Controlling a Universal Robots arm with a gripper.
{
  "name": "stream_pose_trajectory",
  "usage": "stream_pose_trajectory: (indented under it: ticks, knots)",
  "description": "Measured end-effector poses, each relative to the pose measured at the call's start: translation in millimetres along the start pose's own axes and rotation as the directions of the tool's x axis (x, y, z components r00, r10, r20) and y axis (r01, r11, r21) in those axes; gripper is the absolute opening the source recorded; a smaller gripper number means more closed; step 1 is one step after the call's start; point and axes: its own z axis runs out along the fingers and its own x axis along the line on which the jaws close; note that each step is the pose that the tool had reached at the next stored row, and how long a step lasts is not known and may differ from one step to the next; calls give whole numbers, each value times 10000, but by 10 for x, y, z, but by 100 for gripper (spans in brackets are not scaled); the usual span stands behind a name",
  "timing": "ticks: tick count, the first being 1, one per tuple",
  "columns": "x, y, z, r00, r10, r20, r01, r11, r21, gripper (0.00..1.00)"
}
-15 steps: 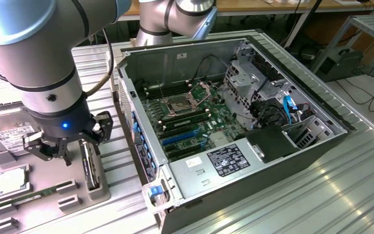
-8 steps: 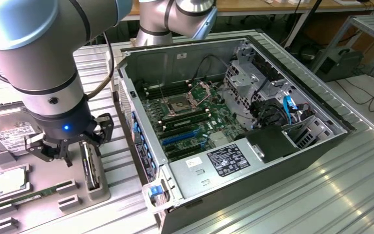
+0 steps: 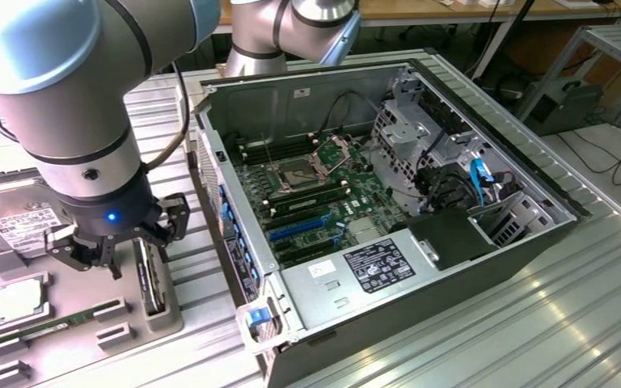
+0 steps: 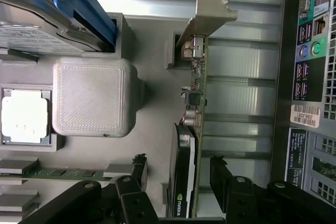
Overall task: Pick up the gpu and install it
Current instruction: 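Pick up the gpu and move the gpu toward the slot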
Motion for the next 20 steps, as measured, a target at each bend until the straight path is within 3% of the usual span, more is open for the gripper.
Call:
stream_pose_trajectory:
  ticks: [20]
  knots:
    - [-24,-1,102,10000,27,0,-27,10000,7,60]
